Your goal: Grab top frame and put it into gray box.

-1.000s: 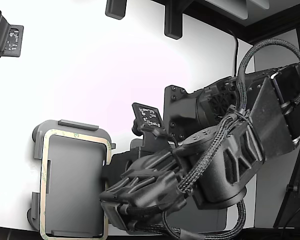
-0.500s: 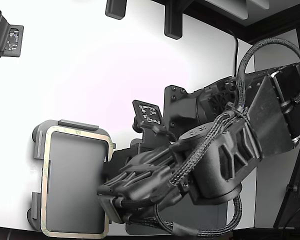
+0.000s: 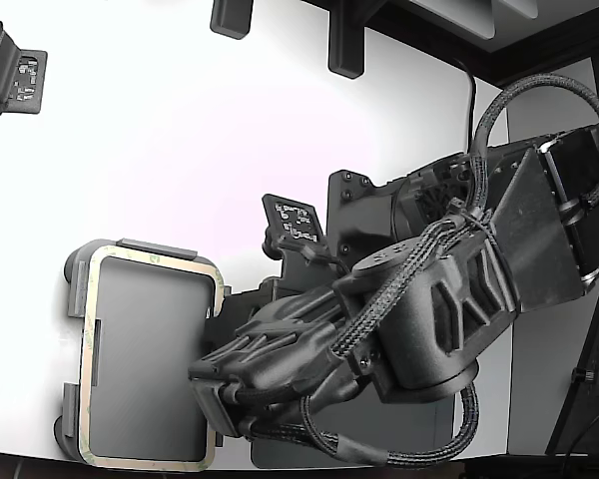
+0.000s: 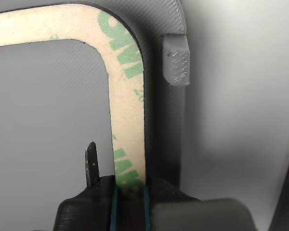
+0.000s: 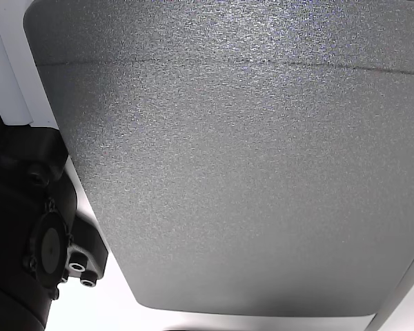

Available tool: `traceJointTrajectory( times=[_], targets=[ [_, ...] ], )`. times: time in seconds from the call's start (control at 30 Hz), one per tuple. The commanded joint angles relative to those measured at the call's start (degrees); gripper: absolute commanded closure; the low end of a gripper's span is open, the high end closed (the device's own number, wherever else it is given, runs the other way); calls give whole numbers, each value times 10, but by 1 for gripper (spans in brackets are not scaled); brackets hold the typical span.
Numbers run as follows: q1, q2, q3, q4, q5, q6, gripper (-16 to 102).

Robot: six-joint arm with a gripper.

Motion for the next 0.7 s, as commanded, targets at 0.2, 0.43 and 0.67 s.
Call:
traceJointTrajectory(
  times=[0.2, 0.43, 0.67],
  targets=[
    [-10, 11, -4, 7, -1, -4, 99],
    [-11, 5, -7, 7, 0, -4, 99],
    [-11, -2, -8, 7, -2, -3, 99]
  ],
)
